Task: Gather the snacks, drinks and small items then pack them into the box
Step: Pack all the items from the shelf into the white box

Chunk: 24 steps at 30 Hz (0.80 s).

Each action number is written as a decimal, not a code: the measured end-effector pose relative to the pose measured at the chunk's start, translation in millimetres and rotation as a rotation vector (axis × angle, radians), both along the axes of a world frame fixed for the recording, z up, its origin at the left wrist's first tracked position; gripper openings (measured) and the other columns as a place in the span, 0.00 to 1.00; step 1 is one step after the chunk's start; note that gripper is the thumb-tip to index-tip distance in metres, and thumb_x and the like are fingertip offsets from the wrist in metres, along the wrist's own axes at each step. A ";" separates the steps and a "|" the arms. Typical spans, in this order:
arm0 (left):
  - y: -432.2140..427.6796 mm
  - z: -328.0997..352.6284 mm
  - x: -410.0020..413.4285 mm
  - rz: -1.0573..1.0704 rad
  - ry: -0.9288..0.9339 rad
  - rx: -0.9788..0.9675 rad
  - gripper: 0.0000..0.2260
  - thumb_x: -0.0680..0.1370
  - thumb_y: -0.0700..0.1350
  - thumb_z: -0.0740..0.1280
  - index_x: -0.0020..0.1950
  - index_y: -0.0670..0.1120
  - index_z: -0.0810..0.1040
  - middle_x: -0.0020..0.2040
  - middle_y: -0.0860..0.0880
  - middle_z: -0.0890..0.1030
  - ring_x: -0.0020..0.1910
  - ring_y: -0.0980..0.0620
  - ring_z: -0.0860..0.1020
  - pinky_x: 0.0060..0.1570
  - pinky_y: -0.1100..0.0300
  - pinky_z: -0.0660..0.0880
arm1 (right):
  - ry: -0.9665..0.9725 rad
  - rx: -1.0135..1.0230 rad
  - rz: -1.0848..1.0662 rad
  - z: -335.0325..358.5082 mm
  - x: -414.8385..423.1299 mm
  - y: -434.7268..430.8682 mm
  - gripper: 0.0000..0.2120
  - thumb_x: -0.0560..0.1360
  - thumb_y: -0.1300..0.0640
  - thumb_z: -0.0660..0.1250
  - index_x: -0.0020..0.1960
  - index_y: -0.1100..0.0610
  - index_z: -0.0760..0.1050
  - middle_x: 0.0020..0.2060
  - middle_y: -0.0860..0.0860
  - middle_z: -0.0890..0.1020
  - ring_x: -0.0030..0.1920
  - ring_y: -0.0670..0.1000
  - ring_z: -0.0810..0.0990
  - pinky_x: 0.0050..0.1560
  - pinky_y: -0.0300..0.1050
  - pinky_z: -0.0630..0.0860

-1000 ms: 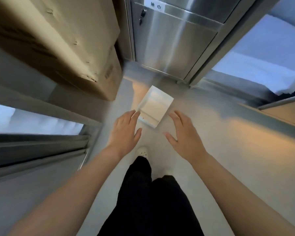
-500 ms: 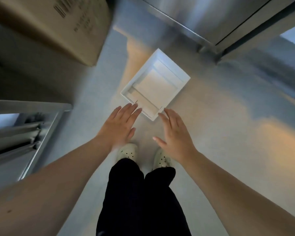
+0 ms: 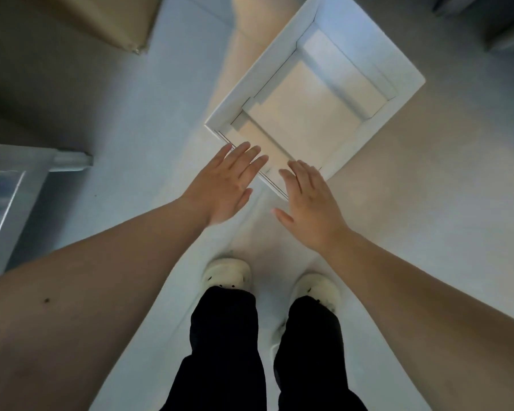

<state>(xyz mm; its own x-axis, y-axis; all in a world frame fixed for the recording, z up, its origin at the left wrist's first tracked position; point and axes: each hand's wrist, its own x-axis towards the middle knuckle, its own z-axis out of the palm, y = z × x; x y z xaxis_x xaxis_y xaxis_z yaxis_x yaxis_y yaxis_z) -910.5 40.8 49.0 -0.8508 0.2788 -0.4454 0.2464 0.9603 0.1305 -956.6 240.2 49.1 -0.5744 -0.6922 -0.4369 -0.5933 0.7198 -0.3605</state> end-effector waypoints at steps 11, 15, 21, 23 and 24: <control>-1.3 -5.6 -24.9 -0.118 0.140 0.031 0.06 0.73 0.36 0.68 0.49 0.43 0.77 0.41 0.46 0.76 0.41 0.44 0.74 0.48 0.54 0.71 | 0.106 0.203 0.199 -10.8 -6.6 5.7 0.05 0.76 0.59 0.60 0.47 0.53 0.74 0.41 0.48 0.79 0.47 0.53 0.75 0.52 0.45 0.63; 0.7 32.2 -40.9 -0.167 0.137 0.105 0.06 0.72 0.33 0.66 0.46 0.41 0.77 0.37 0.45 0.75 0.37 0.44 0.74 0.39 0.54 0.70 | 0.103 0.165 0.157 27.5 -19.6 18.1 0.10 0.80 0.57 0.55 0.47 0.55 0.75 0.41 0.51 0.81 0.48 0.54 0.76 0.50 0.46 0.60; 0.8 122.7 -52.9 -0.178 0.063 0.173 0.06 0.79 0.38 0.59 0.52 0.40 0.75 0.42 0.43 0.77 0.43 0.42 0.74 0.42 0.52 0.65 | 0.034 0.155 0.174 124.3 -41.6 22.3 0.15 0.81 0.51 0.53 0.47 0.56 0.75 0.42 0.53 0.80 0.48 0.55 0.76 0.51 0.45 0.61; -0.6 162.2 -53.1 -0.179 0.002 0.131 0.10 0.82 0.43 0.55 0.57 0.42 0.73 0.49 0.46 0.77 0.49 0.43 0.73 0.47 0.54 0.63 | 0.026 0.147 0.197 166.5 -45.3 21.5 0.15 0.81 0.50 0.54 0.46 0.56 0.75 0.41 0.53 0.80 0.48 0.54 0.76 0.51 0.45 0.61; -1.2 183.1 -52.3 -0.184 -0.018 0.118 0.11 0.83 0.45 0.53 0.58 0.43 0.72 0.51 0.46 0.77 0.51 0.44 0.73 0.48 0.54 0.63 | 0.021 0.140 0.210 188.4 -45.5 21.7 0.15 0.81 0.50 0.54 0.46 0.56 0.75 0.40 0.53 0.80 0.47 0.54 0.76 0.51 0.44 0.61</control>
<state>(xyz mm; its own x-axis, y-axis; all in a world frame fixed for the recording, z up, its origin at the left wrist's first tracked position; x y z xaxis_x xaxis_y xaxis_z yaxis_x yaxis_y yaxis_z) -962.8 39.6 232.1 -0.7726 0.4800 -0.4156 0.4131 0.8771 0.2450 -1002.0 261.9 237.4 -0.4340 -0.7309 -0.5267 -0.7415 0.6218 -0.2520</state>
